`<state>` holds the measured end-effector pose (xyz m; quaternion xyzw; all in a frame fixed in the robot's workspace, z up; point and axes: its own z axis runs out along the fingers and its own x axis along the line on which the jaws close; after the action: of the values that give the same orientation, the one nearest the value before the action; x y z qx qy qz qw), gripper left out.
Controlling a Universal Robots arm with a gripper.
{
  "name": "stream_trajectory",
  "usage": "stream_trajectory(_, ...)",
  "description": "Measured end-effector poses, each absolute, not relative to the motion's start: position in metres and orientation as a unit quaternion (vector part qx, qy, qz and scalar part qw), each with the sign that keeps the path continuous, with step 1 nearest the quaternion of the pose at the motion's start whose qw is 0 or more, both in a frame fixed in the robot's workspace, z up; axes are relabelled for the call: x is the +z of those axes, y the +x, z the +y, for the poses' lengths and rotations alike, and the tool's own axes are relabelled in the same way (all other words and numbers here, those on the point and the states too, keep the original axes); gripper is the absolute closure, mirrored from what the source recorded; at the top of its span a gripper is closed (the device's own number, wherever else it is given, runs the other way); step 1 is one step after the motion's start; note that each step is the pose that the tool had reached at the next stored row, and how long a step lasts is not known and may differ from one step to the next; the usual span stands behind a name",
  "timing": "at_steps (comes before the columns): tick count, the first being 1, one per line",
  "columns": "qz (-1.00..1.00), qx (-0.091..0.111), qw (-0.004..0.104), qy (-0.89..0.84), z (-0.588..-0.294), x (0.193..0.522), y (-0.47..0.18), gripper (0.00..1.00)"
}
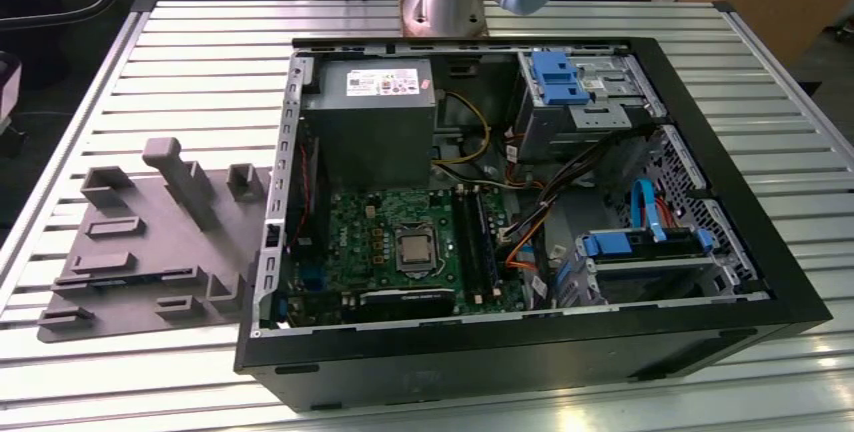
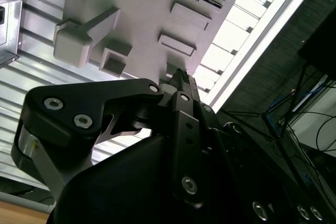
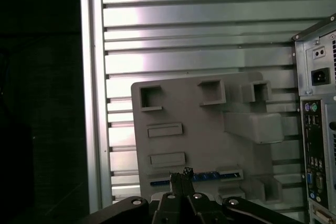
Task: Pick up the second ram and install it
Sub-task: 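Reach for the second ram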
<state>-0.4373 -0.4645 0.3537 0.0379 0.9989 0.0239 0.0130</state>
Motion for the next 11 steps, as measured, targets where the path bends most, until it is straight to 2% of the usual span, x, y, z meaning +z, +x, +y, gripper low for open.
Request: stream_trajectory(11, 0.999, 0.024, 0.013, 0.038, -0.4657, 0.3498, -0.4373, 0.89)
